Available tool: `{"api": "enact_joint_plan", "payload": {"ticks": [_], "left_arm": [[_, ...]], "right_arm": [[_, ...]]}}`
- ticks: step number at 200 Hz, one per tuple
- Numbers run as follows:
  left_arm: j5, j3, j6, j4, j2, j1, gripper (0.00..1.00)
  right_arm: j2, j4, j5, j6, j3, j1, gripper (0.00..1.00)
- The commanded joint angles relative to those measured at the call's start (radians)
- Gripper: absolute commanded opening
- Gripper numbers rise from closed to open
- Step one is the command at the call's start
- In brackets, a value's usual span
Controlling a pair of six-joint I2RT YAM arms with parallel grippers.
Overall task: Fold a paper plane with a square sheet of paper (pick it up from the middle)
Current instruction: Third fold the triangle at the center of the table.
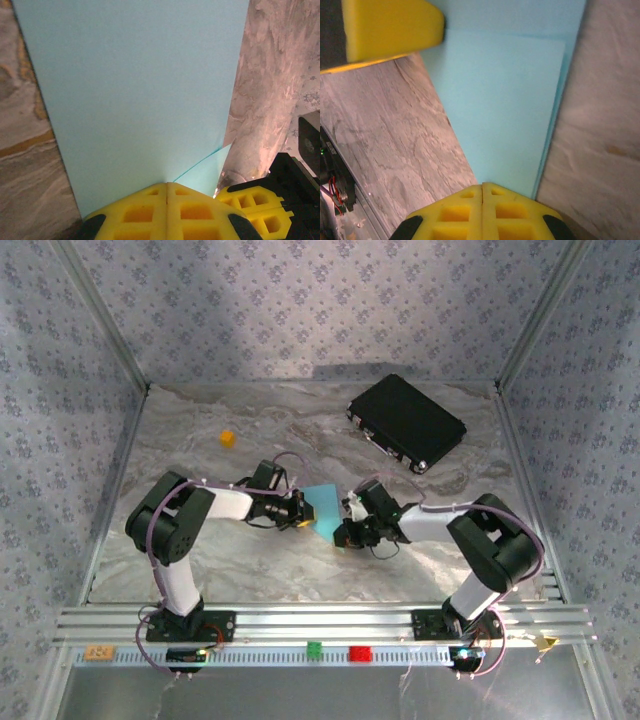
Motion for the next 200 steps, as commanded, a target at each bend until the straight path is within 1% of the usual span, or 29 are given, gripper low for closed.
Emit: {"api": "enact_joint_plan", "payload": {"ticks": [1,37,75,117,153,175,200], "left_arm": [[-0.068,0.010,0.046,-0.074,0.054,0.015,0.00],[-0.058,0.060,0.083,-0.115,0.075,0.021,0.00],[-0.058,0.078,0.095,-0.126,0.085,0.034,0.00],[-0.051,0.111,0.133,-0.163,0.088,0.035,0.00],[-0.056,0.129,0.146,-0.180,0.091,0.035,0.00],[-0.056,0.139,0.144,-0.178,0.095,0.035,0.00],[-0.056,0.147,0.148,-0.186,0.088,0.036,0.00]], "right_arm": [[-0.033,-0.104,0.004,0.000,-0.057,-0.004,0.05],[-0.069,-0.116,-0.004,-0.006,-0.060,-0.002,0.05],[-0.088,-0.137,0.023,-0.004,-0.062,0.008,0.05],[-0.111,-0.142,0.036,-0.011,0.011,-0.001,0.04],[-0.040,-0.100,0.006,-0.014,0.091,-0.011,0.05],[0.019,-0.074,0.006,-0.009,0.125,-0.015,0.05],[0.078,-0.086,0.025,-0.011,0.139,-0.020,0.05]]}}
